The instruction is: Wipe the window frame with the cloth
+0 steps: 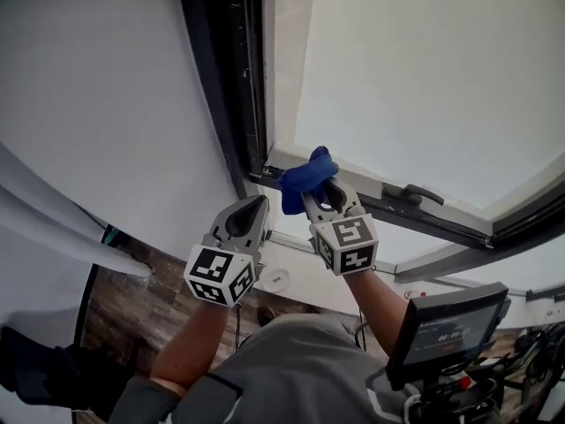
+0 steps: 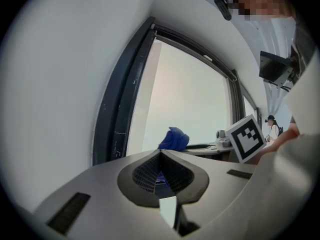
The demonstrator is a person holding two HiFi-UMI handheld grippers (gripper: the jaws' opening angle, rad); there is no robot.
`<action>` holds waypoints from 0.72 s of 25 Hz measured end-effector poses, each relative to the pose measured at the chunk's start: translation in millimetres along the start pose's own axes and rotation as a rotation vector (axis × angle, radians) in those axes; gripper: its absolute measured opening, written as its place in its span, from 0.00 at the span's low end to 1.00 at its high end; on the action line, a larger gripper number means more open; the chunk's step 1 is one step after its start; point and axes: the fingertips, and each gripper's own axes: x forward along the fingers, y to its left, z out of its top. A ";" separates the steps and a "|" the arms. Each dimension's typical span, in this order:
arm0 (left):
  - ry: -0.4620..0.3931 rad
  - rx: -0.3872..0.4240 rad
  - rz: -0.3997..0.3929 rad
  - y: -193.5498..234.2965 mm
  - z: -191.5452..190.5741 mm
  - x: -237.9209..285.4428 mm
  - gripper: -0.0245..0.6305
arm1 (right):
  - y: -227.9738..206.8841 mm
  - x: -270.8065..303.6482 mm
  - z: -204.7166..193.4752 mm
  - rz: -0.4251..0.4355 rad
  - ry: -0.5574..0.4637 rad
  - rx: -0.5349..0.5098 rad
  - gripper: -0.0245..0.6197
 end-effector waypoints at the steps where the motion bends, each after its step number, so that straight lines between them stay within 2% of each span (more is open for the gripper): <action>1: -0.001 0.004 -0.017 -5.1 2.0 4.6 0.05 | -8.2 -11.7 3.2 -0.020 -0.010 0.009 0.24; 9: 0.009 0.058 -0.135 -64.8 8.3 43.7 0.05 | -77.5 -103.4 12.7 -0.184 -0.067 0.058 0.24; 18: -0.004 0.104 -0.219 -131.1 23.8 72.1 0.05 | -134.1 -184.4 19.6 -0.286 -0.117 0.086 0.24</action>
